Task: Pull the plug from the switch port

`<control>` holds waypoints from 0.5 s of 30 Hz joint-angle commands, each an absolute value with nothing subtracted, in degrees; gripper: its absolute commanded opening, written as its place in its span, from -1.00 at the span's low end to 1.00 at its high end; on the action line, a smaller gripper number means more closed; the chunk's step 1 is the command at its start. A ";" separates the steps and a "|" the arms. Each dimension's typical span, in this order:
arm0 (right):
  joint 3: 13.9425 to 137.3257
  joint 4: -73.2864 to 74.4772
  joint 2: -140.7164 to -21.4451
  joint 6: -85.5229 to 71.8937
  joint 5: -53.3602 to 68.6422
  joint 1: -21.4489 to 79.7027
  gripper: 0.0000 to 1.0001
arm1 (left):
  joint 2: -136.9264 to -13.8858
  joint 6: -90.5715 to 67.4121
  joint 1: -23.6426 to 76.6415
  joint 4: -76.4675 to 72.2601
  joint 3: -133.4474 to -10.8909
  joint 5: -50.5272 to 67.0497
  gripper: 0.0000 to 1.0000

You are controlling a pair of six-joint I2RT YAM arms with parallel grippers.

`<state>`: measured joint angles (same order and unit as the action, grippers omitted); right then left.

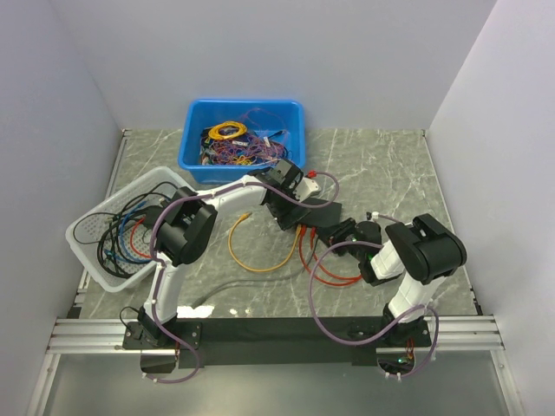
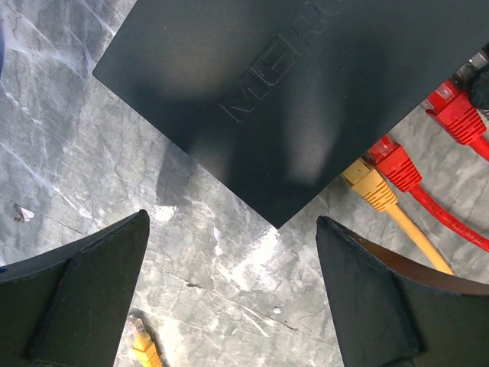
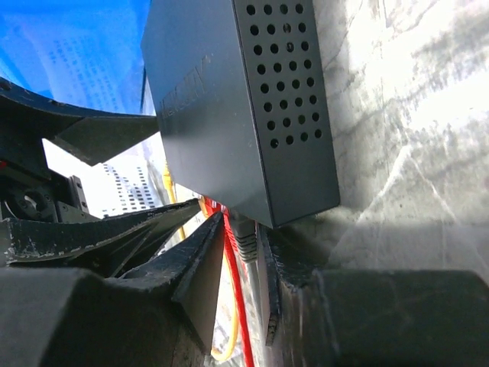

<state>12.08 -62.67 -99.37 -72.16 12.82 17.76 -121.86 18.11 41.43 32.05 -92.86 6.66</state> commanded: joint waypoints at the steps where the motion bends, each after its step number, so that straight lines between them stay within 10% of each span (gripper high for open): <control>1: 12.83 -64.33 -101.77 -71.10 10.72 16.61 -0.37 | -120.41 17.93 41.57 30.59 -92.55 7.03 0.92; 9: 12.13 -70.22 -105.99 -73.56 11.16 15.73 -0.22 | -120.41 18.19 41.57 30.85 -92.90 7.12 0.92; 15: 11.69 -71.81 -107.14 -73.83 11.95 14.85 -0.74 | -120.23 18.46 41.57 31.20 -93.25 7.03 0.92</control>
